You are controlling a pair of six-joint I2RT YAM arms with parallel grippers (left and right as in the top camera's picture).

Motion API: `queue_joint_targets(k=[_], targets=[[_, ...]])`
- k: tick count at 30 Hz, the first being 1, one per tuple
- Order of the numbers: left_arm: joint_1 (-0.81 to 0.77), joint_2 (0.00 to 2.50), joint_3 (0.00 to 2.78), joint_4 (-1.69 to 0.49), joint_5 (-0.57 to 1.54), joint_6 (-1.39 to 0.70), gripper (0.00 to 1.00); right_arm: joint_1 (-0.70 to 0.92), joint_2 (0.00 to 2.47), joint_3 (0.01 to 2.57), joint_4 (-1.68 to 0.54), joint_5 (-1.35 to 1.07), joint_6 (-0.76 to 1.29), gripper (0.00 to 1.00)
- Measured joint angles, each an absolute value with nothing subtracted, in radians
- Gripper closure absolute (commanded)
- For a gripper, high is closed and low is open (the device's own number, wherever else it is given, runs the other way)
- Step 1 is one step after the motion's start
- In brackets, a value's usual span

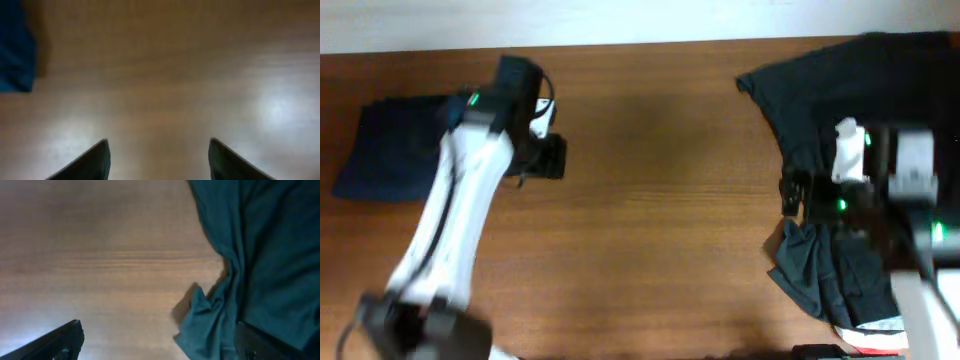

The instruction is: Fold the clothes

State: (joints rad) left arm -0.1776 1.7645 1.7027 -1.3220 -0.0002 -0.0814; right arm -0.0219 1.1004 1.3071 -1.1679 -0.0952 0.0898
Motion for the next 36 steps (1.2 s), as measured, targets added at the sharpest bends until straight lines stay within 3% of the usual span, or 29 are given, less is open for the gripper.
queue_joint_targets(k=[3,4,5,9,13,30,36], targets=[[-0.178,1.468,1.457,-1.117,-0.007,-0.084,0.27,-0.022,0.96,1.165,-1.08,-0.087,0.089,0.01],[-0.177,1.367,1.369,-1.085,-0.013,-0.086,0.2,-0.022,0.911,1.111,-1.069,-0.086,0.089,0.01],[-0.177,1.256,1.28,-1.042,-0.021,-0.088,0.01,-0.022,0.852,1.057,-1.063,-0.082,0.089,0.01],[-0.177,0.939,1.054,-0.888,-0.072,-0.092,0.01,-0.022,0.696,0.981,-1.046,-0.041,0.089,0.01],[-0.177,0.781,0.931,-0.767,-0.152,-0.091,0.01,-0.022,0.677,0.978,-1.046,0.013,0.089,0.01],[-0.177,0.768,0.92,-0.781,-0.192,-0.091,0.01,-0.022,0.714,0.97,-1.046,0.03,0.082,0.01],[-0.177,0.768,0.92,-0.781,-0.192,-0.091,0.01,-0.019,0.42,0.839,-0.876,0.03,0.081,0.01]])
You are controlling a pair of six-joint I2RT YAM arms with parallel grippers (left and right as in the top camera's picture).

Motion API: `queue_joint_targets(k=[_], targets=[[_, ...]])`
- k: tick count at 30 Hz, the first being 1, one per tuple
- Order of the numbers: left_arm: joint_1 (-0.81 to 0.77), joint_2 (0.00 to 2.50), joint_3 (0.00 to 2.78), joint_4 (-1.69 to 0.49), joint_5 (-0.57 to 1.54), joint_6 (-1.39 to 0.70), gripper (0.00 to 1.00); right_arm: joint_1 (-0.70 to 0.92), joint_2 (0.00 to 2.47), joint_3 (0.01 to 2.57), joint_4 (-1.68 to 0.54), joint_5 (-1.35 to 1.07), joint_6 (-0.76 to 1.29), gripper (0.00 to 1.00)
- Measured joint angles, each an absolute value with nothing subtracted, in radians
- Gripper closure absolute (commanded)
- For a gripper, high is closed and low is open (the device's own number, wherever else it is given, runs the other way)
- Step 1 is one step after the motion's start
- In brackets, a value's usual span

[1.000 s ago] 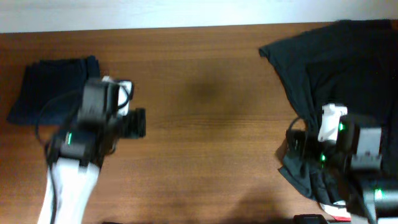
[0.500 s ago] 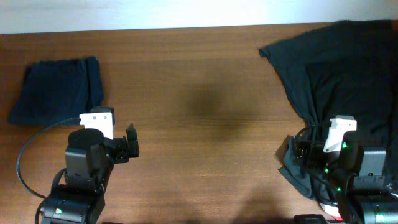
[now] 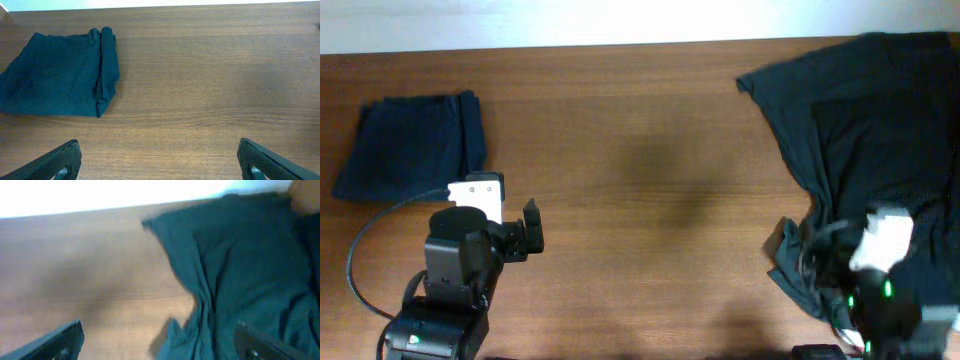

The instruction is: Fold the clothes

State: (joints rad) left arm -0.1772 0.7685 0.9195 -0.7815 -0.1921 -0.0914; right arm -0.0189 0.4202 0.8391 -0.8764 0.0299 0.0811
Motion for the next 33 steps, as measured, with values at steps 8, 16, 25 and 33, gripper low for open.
queue_joint_targets(k=[8,16,25,33], targets=[[-0.177,0.768,0.916,-0.784,-0.193,-0.091,0.01,0.032,0.023,0.34,-0.39,0.022,0.08,0.01],[-0.177,0.768,0.915,-0.784,-0.193,-0.091,0.01,0.033,0.015,0.076,-0.028,0.019,0.039,0.01],[-0.177,0.768,0.914,-0.784,-0.193,-0.091,0.01,0.033,0.014,0.011,-0.073,0.001,-0.052,0.01],[-0.177,0.768,0.914,-0.784,-0.193,-0.091,0.01,0.033,0.014,0.011,-0.074,-0.001,-0.064,0.01]])
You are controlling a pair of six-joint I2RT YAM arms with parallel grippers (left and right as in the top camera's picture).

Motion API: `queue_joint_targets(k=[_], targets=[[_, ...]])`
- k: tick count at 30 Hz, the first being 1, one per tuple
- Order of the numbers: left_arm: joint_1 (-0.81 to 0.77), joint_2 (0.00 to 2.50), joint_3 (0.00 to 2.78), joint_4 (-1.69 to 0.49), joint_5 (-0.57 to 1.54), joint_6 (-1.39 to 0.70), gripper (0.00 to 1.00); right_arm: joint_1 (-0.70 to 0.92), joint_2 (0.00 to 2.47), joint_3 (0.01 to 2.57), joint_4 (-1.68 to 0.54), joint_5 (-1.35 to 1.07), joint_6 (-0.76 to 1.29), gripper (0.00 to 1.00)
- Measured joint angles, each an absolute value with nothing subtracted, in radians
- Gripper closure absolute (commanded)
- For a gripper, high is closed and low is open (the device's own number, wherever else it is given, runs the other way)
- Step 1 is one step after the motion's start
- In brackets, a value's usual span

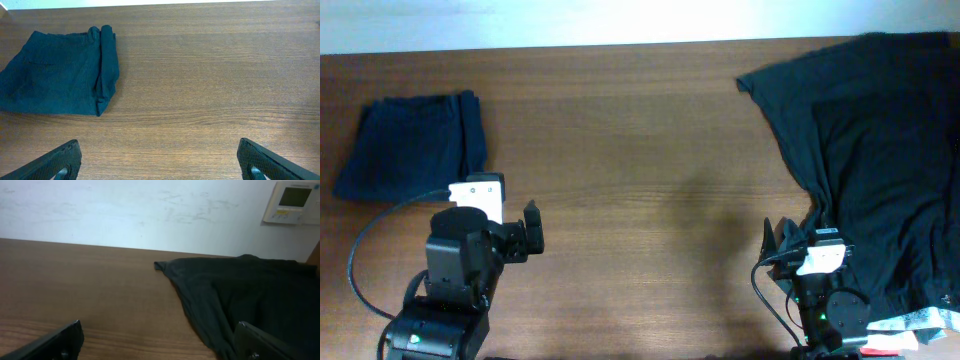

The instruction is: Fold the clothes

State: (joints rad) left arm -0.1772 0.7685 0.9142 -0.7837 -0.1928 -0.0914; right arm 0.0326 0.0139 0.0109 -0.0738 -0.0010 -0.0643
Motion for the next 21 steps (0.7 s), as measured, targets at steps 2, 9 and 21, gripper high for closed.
queue_joint_targets(k=[2,9,21], targets=[[-0.177,0.768,0.914,-0.784,-0.193,-0.091,0.01,0.033,0.014,0.011,-0.074,-0.001,-0.064,0.01],[-0.177,0.768,0.914,-0.784,-0.193,-0.091,0.01,0.033,0.014,0.011,-0.074,-0.001,-0.065,0.01],[-0.177,0.731,0.903,-0.805,-0.193,-0.091,0.01,0.033,0.014,0.011,-0.074,-0.001,-0.064,0.01]])
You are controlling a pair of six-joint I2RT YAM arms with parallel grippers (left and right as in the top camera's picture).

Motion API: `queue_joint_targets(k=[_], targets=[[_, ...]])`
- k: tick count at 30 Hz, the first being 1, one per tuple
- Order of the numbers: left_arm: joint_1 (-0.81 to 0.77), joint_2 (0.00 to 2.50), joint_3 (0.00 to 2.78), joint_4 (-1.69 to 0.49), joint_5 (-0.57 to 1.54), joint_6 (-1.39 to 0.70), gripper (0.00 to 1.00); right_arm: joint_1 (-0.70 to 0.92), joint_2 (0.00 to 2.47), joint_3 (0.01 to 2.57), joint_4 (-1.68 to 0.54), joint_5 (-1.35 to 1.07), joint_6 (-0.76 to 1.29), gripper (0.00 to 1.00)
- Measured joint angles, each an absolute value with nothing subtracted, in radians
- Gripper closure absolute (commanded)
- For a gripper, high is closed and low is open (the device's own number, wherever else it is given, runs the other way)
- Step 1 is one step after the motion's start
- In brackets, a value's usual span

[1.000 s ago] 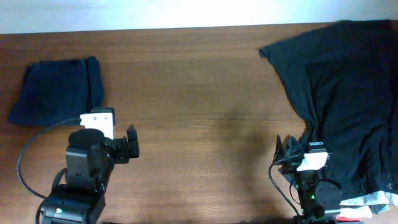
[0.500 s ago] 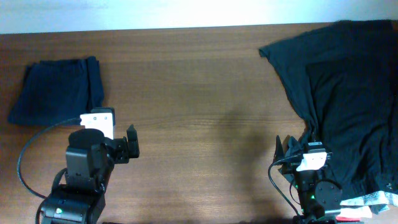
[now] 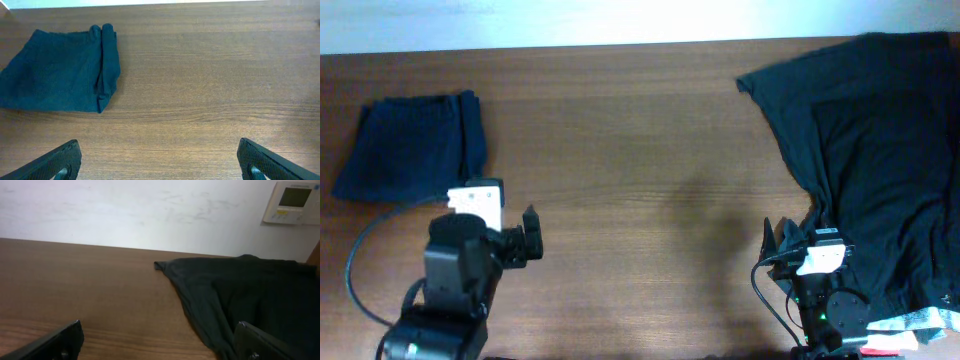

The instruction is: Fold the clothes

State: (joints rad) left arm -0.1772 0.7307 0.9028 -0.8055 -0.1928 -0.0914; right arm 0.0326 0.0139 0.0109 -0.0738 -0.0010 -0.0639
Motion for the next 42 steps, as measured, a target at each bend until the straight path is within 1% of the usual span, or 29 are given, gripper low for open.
queue_joint_targets(k=[5,7,13,18,22,25,27,42], targets=[[-0.176,0.539,0.786,-0.768,-0.223,-0.091,0.01,0.033,0.014,0.011,-0.074,-0.001,-0.064,0.01],[-0.16,0.452,0.673,-0.672,-0.248,-0.091,0.01,0.033,0.014,0.011,-0.073,-0.001,-0.064,0.01],[-0.144,0.193,0.284,-0.288,-0.267,-0.091,0.01,0.033,0.014,0.011,-0.074,-0.001,-0.064,0.01],[-0.138,0.064,0.063,-0.014,-0.217,-0.088,0.01,0.033,0.013,0.011,-0.074,-0.001,-0.065,0.01],[-0.102,0.028,0.01,-0.012,-0.144,-0.058,0.01,0.033,0.013,0.011,-0.074,-0.001,-0.064,0.02],[-0.09,0.014,0.011,-0.069,-0.113,-0.038,0.01,0.033,0.013,0.011,-0.074,-0.001,-0.064,0.01],[-0.089,0.014,0.011,-0.07,-0.1,-0.03,0.01,0.033,0.013,0.011,-0.074,-0.001,-0.064,0.02],[-0.089,0.014,0.011,-0.071,-0.085,-0.019,0.01,0.033,0.013,0.011,-0.074,-0.001,-0.064,0.01]])
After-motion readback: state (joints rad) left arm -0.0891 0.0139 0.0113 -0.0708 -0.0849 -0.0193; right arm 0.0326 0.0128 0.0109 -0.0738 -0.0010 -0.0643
